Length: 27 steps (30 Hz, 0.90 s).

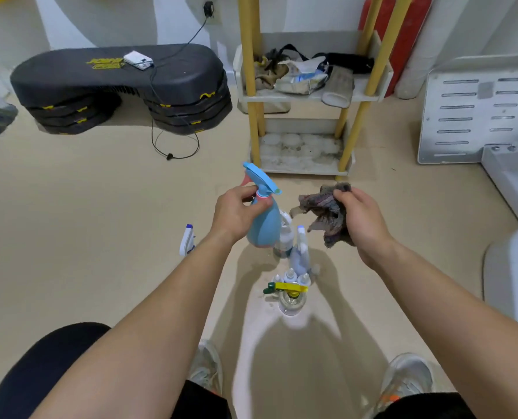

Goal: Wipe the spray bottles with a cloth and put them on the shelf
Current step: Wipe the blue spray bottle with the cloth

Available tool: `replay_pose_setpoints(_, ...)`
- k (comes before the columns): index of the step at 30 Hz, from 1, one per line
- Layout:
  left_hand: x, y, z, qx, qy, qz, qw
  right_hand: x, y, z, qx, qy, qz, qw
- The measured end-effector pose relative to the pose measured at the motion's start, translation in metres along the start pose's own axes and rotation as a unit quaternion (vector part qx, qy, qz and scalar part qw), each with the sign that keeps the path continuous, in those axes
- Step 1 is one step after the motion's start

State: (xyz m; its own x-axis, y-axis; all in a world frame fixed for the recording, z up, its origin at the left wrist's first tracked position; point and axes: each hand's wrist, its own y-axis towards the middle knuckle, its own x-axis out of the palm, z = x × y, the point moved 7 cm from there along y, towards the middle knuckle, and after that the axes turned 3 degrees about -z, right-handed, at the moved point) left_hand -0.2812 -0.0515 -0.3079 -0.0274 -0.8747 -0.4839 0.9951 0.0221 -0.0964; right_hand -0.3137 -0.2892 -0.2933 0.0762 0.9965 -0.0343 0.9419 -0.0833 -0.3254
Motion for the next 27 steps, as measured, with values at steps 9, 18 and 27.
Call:
replay_pose_setpoints(9, -0.016, -0.006, 0.104, 0.114, -0.001, -0.001, 0.993, 0.034, -0.042, -0.128, -0.316, -0.143, 0.003, 0.938)
replay_pose_setpoints(18, 0.013, -0.007, 0.116, 0.131, 0.001, 0.015, 0.991, 0.047, -0.025, -0.126, -0.347, -0.351, 0.044, 0.869)
replay_pose_setpoints(27, 0.029, 0.000, 0.115, 0.156, -0.053, 0.004, 0.986, 0.029, -0.004, -0.110, -0.283, -0.212, 0.127, 0.927)
